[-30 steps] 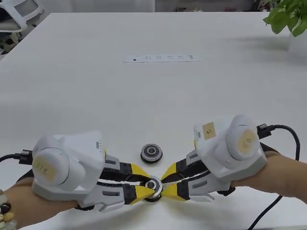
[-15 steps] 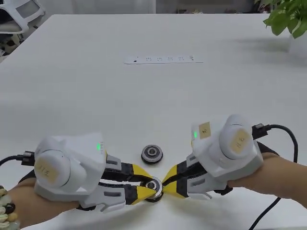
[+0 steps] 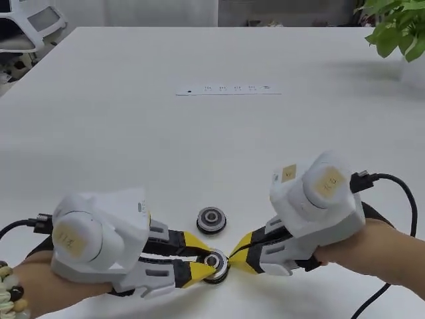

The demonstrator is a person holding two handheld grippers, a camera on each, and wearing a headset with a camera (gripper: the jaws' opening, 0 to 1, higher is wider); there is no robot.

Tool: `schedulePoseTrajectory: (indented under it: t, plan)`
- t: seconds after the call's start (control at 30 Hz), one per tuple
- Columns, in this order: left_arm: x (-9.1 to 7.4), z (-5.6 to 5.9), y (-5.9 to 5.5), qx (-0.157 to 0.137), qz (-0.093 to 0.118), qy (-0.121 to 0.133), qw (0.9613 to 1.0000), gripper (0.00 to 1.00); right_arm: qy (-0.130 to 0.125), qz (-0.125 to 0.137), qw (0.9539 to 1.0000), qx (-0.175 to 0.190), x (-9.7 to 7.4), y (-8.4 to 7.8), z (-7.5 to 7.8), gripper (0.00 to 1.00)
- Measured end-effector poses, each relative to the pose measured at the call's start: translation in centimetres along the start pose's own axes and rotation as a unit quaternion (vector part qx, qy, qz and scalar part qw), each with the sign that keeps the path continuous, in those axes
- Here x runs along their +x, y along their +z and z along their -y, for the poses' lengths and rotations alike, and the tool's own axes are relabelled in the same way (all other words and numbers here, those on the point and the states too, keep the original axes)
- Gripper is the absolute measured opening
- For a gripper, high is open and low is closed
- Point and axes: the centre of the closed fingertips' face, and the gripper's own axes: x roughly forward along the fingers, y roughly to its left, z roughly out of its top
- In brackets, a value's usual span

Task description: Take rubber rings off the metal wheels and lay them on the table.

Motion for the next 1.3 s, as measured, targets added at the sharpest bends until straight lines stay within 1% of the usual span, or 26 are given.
schedulePoseTrajectory:
  t: [0.03, 0.07, 0.1, 0.17, 0.23, 0.27, 0.3, 0.33, 0.37, 0.47, 0.5, 0.53, 0.63, 0.67, 0.7, 0.77, 0.8, 0.83, 0.9, 0.93, 0.97, 1.03, 1.2, 1.3]
  plan:
    - [0.0, 0.0, 0.0, -0.004, 0.000, 0.000, 1.0000, 0.07, 0.002, 0.001, 0.9999, 0.016, 0.0, -0.1, 0.0, 0.00]
    - [0.0, 0.0, 0.0, -0.004, 0.000, 0.000, 1.0000, 0.07, 0.004, 0.001, 0.9998, 0.017, 0.0, -0.1, 0.1, 0.00]
    - [0.0, 0.0, 0.0, -0.006, 0.000, 0.000, 1.0000, 0.07, 0.003, 0.004, 0.9995, 0.032, -0.1, -0.1, 0.0, 0.00]
    - [0.0, 0.0, 0.0, -0.006, 0.001, -0.002, 1.0000, 0.07, 0.006, 0.008, 0.9988, 0.048, -0.1, -0.2, 0.0, 0.00]
    - [0.0, 0.0, -0.1, -0.008, 0.002, -0.004, 1.0000, 0.07, 0.002, 0.024, 0.9984, 0.051, -0.2, 0.1, 0.2, 0.00]
    - [0.0, 0.0, -0.1, -0.007, 0.002, -0.002, 1.0000, 0.07, 0.007, 0.021, 0.9973, 0.070, -0.2, 0.0, 0.0, 0.00]
    - [0.0, 0.1, 0.0, -0.006, 0.002, -0.005, 1.0000, 0.07, 0.013, 0.006, 0.9939, 0.109, -0.3, -0.3, -0.1, 0.00]
    - [-0.1, 0.1, 0.0, -0.005, 0.003, -0.004, 1.0000, 0.07, 0.008, 0.014, 0.9936, 0.112, -0.2, 0.0, 0.3, 0.00]
    - [0.0, 0.1, 0.0, -0.005, 0.003, -0.004, 1.0000, 0.07, 0.011, 0.015, 0.9930, 0.116, -0.2, 0.0, 0.4, 0.00]
    - [0.1, 0.0, 0.0, -0.006, 0.002, -0.002, 1.0000, 0.07, 0.012, 0.016, 0.9933, 0.114, -0.3, 0.0, 0.4, 0.00]
    - [0.1, 0.0, 0.0, -0.007, 0.002, -0.002, 1.0000, 0.07, 0.010, 0.017, 0.9917, 0.127, -0.3, 0.0, 0.5, 0.00]
    - [0.1, 0.0, 0.0, -0.007, 0.001, -0.002, 1.0000, 0.07, 0.015, 0.019, 0.9893, 0.144, -0.3, 0.1, 0.5, 0.00]
    - [0.0, -0.1, 0.0, -0.007, 0.001, 0.000, 1.0000, 0.07, 0.019, 0.028, 0.9845, 0.172, -0.3, 0.4, 0.7, 0.00]
    - [0.0, -0.1, 0.0, -0.007, 0.001, -0.001, 1.0000, 0.07, 0.024, 0.028, 0.9817, 0.187, -0.4, 0.4, 0.6, 0.00]
    - [0.0, -0.1, 0.0, -0.007, 0.001, -0.001, 1.0000, 0.07, 0.027, 0.031, 0.9796, 0.197, -0.4, 0.5, 0.6, 0.00]
    - [0.0, -0.1, 0.0, -0.007, 0.001, -0.001, 1.0000, 0.07, 0.032, 0.036, 0.9772, 0.207, -0.5, 0.6, 0.6, 0.00]
    - [0.0, -0.1, 0.0, -0.009, 0.002, -0.001, 1.0000, 0.07, 0.035, 0.036, 0.9742, 0.220, -0.5, 0.6, 0.5, 0.00]
    - [0.1, -0.2, 0.0, -0.016, 0.003, 0.000, 0.9999, 0.07, 0.035, 0.036, 0.9697, 0.239, -0.5, 0.6, 0.6, 0.00]
    - [0.1, -0.3, 0.0, -0.014, 0.002, 0.002, 0.9999, 0.07, 0.035, 0.037, 0.9668, 0.250, -0.6, 0.7, 0.7, 0.00]
    - [0.1, -0.3, 0.1, -0.013, 0.002, 0.002, 0.9999, 0.07, 0.038, 0.039, 0.9659, 0.253, -0.6, 0.8, 0.6, 0.00]
    - [0.2, -0.3, 0.1, -0.013, 0.001, 0.002, 0.9999, 0.07, 0.040, 0.040, 0.9640, 0.260, -0.7, 0.9, 0.5, 0.00]
    - [0.2, -0.3, 0.1, -0.011, 0.000, 0.001, 0.9999, 0.07, 0.043, 0.038, 0.9628, 0.264, -0.7, 0.9, 0.4, 0.00]
    - [0.2, -0.3, 0.1, -0.004, -0.005, 0.001, 1.0000, 0.07, 0.045, 0.037, 0.9626, 0.265, -0.7, 1.1, 0.1, 0.00]
    - [0.2, -0.2, 0.1, -0.001, -0.006, 0.002, 1.0000, 0.07, 0.047, 0.040, 0.9616, 0.268, -0.7, 1.1, -0.1, 0.00]
